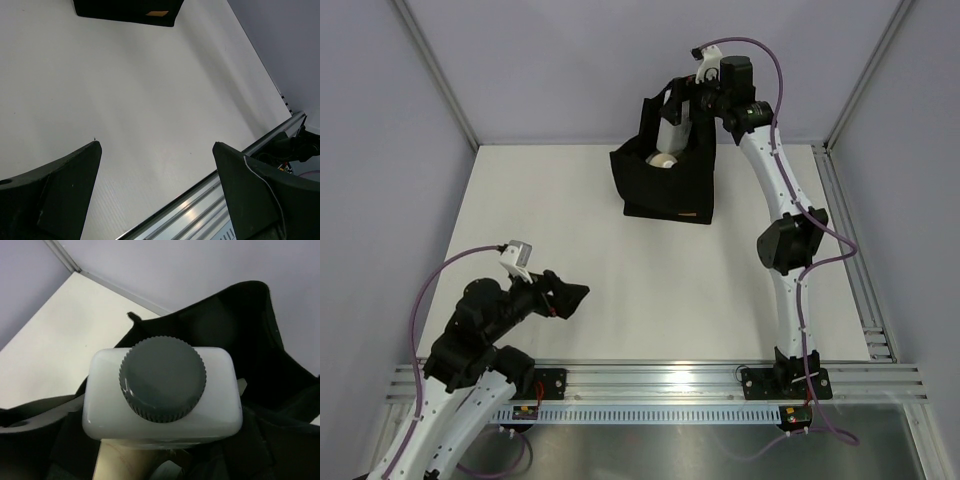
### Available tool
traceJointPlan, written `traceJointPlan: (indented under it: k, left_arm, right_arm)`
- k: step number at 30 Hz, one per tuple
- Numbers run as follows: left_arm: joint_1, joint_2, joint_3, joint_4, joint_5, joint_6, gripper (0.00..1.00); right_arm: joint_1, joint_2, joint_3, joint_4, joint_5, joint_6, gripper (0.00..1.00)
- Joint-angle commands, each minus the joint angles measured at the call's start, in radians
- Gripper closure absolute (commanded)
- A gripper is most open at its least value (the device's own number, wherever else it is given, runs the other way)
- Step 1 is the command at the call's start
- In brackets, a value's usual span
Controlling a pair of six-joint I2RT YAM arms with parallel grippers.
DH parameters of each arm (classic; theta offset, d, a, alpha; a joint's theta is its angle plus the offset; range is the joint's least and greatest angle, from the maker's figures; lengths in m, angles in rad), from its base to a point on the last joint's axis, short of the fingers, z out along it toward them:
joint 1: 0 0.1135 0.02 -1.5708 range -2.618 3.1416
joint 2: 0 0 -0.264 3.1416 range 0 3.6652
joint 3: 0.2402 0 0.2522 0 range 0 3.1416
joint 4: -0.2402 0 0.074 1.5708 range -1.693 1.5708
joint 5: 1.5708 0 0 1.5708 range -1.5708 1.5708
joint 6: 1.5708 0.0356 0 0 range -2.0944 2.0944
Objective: Place the personal care products into the canvas bag
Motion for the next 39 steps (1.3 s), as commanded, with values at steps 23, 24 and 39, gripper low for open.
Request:
traceJointPlan:
  k: [23,24,39]
  left_arm:
    - [-0.002,-0.129,-0.001,0.034,-0.015,-0.010,0.01]
    - [-0.002,-0.133,-0.002,0.035,-0.013,-0.011,0.01]
    - [-0.002,-0.154,-0.007,0.040,0.000,-0.010,0.01]
  right_arm:
    - [-0.160,-0.951,-0.918,-0.306,0.386,0.037,0.01]
    - [-0.165,-1.055,-0.990,-0.286,0.399,0.030,0.00]
    - [-0.243,-1.557,-1.529,-0.169,0.611,0.041,0.00]
